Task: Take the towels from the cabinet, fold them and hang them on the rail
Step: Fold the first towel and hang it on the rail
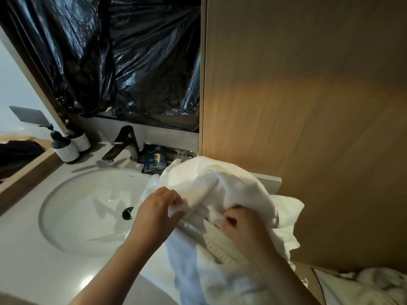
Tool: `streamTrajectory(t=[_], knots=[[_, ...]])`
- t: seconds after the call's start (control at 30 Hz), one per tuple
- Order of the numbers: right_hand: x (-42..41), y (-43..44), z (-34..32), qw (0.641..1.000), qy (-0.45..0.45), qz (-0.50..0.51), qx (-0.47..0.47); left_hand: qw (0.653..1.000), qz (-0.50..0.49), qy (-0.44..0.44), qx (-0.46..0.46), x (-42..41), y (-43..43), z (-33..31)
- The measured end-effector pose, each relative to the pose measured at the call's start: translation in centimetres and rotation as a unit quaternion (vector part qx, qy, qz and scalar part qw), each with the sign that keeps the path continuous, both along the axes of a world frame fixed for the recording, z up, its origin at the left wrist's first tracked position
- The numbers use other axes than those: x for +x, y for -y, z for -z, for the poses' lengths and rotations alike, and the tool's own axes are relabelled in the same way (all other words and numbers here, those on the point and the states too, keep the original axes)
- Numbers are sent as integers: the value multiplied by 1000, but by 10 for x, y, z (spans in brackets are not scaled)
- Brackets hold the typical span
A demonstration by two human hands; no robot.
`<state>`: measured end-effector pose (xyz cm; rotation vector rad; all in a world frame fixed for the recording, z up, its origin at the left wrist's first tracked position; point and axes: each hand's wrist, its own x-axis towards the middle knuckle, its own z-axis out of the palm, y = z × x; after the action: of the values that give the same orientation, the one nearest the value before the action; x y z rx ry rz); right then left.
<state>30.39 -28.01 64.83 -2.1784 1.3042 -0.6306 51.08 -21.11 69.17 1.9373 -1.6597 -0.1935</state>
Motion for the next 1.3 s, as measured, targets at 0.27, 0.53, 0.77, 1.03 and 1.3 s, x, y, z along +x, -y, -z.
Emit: streamTrajectory(t=[0.27, 0.53, 0.77, 1.03, 1.3], knots=[[-32, 14, -71, 990, 129, 57, -17, 993, 4, -64, -100, 5, 21, -37], [-45, 36, -173, 966, 233, 17, -114, 948, 25, -174, -265, -4, 47, -119], [-51, 57, -106, 994, -14, 39, 97, 994, 55, -86, -33, -2, 64, -62], [-39, 18, -64, 997, 39, 67, -30, 979, 67, -188, -48, -17, 52, -24], [-8, -4, -57, 997, 74, -14, -32, 972, 38, -230, 37, 9, 8, -26]])
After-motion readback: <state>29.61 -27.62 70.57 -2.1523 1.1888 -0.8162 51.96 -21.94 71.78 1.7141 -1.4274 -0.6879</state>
